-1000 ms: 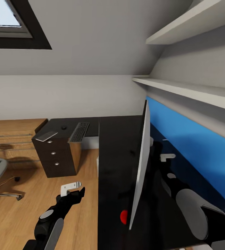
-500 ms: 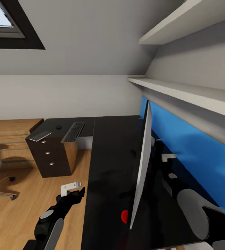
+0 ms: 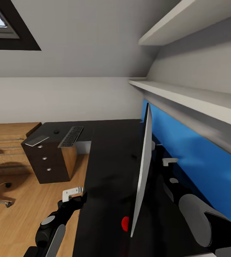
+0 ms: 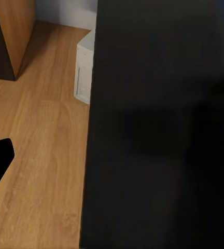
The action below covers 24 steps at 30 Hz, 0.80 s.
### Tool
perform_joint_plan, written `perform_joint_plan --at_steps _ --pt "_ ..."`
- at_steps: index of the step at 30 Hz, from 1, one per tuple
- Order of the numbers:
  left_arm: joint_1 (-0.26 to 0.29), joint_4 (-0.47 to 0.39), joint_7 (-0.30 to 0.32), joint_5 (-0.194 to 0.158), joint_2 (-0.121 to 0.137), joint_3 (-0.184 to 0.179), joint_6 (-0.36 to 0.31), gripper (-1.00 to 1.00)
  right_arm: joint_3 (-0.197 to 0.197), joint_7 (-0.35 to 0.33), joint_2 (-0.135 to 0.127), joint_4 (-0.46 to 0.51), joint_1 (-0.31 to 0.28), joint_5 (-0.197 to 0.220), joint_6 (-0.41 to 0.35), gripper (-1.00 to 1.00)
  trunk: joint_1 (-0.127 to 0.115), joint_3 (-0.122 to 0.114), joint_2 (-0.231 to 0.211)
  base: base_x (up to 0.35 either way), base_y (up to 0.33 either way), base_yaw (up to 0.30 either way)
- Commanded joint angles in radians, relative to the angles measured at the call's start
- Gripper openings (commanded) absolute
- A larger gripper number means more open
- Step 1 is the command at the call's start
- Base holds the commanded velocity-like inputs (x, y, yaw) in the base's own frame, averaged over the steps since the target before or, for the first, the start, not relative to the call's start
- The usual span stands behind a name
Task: In the bedroom, organize the workspace by keeping the computer under the desk, ensuring the monitor is on the desk, placing the keyboard on the desk next to the monitor, placing the mouse on the desk next to the keyboard, moving the folder from the swivel chair onto the desk next to the mouse, stacking the notebook on top of the folder with the pen on top of the notebook, and positioning the swivel chair next to the desk.
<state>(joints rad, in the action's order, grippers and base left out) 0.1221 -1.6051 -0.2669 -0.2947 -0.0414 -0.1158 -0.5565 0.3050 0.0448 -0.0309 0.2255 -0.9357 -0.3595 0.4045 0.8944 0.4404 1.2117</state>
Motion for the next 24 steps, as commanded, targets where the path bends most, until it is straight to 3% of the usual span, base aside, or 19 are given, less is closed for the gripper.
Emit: perform_joint_plan --at_steps 1,12,24 --pt "0.001 -0.001 -0.009 -0.011 0.0 -0.001 -0.003 1.0 -0.003 0.01 -0.034 -0.003 0.032 0.005 0.005 -1.0 0.0 0.001 0.0 0.001 -0.223 0.0" --pt "0.001 -0.001 -0.009 -0.012 0.0 -0.001 -0.003 1.0 -0.003 0.01 -0.034 -0.003 0.032 0.005 0.005 -1.0 0.0 0.001 0.0 0.0 -0.254 0.0" --pt "0.001 -0.001 -0.009 -0.012 0.0 -0.001 -0.003 1.0 -0.003 0.01 -0.034 -0.003 0.032 0.005 0.005 -1.0 0.0 0.001 0.0 0.0 -0.026 0.0"
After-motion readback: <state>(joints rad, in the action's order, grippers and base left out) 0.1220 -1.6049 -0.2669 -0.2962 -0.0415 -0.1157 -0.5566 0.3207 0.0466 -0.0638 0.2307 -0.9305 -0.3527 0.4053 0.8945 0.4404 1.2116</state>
